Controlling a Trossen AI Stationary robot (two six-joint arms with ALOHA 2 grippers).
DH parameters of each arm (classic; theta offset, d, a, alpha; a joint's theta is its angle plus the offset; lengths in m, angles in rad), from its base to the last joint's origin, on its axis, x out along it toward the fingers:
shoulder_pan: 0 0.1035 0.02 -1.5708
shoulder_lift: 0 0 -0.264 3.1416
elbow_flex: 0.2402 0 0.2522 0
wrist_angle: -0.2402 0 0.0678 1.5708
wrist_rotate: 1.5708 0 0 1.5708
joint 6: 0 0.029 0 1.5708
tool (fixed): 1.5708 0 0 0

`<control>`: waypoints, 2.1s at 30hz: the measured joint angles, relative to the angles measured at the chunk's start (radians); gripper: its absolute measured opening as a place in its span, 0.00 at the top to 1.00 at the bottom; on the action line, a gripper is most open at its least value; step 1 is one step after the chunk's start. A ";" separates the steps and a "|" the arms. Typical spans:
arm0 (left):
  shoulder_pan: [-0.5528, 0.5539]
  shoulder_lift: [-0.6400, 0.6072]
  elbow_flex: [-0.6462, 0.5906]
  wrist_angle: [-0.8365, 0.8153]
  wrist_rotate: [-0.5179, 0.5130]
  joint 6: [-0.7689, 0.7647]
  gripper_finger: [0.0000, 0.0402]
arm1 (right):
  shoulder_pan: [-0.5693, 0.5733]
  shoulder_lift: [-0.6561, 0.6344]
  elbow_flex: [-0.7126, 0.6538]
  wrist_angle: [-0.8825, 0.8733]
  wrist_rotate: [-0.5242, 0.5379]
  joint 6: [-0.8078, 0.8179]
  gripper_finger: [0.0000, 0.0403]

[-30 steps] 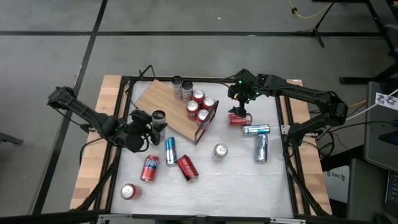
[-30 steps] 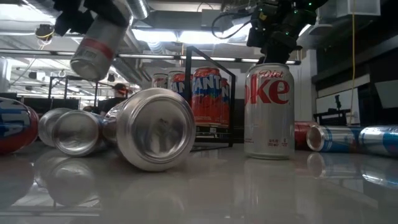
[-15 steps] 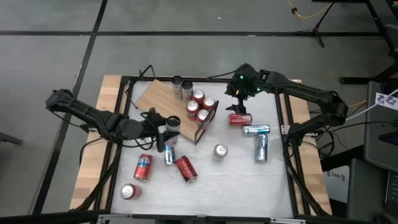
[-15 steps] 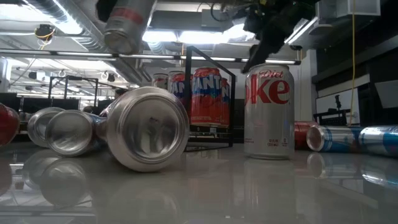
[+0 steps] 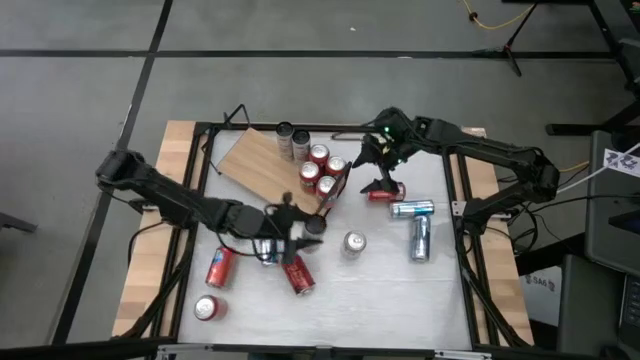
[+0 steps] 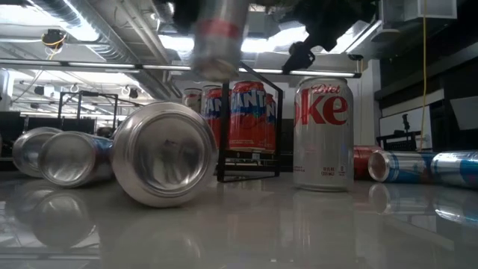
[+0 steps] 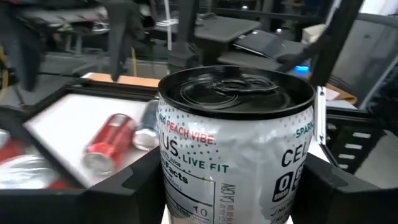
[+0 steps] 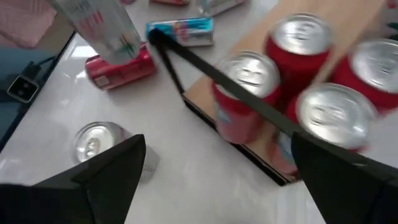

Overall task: Pick and place cans onto a shelf
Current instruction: Put the pink and white soda can on the shelf aligned with the other right pink and white soda can

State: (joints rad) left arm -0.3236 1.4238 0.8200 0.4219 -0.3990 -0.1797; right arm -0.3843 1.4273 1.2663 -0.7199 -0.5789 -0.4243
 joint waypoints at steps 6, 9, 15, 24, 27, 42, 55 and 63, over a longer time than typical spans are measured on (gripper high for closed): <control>-0.030 0.163 0.000 0.165 0.003 0.001 0.42 | 0.147 0.000 0.000 0.005 0.110 -0.002 0.03; -0.031 0.220 0.000 0.211 0.003 0.001 0.42 | 0.220 0.000 0.000 0.031 0.173 -0.002 0.03; -0.016 0.304 0.000 0.274 0.002 0.001 0.42 | 0.336 0.000 0.000 0.089 0.214 -0.002 0.03; -0.014 0.399 0.000 0.324 0.002 0.070 0.42 | 0.476 0.000 0.000 0.148 0.216 0.000 0.03; -0.008 0.414 0.000 0.339 0.000 0.097 0.42 | 0.515 0.003 0.000 0.156 0.216 0.000 0.03; 0.005 0.419 0.000 0.359 0.000 0.060 0.41 | 0.675 0.064 0.000 0.283 0.543 0.069 0.03; 0.000 0.444 0.000 0.361 -0.006 0.054 0.35 | 0.672 0.149 0.000 0.281 0.546 0.130 0.03; -0.001 0.454 0.001 0.368 -0.006 0.051 0.35 | 0.672 0.179 0.000 0.272 0.557 0.129 0.03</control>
State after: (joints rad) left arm -0.3244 1.8782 0.8211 0.7896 -0.4053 -0.1287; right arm 0.2878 1.6062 1.2659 -0.4477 -0.0220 -0.2951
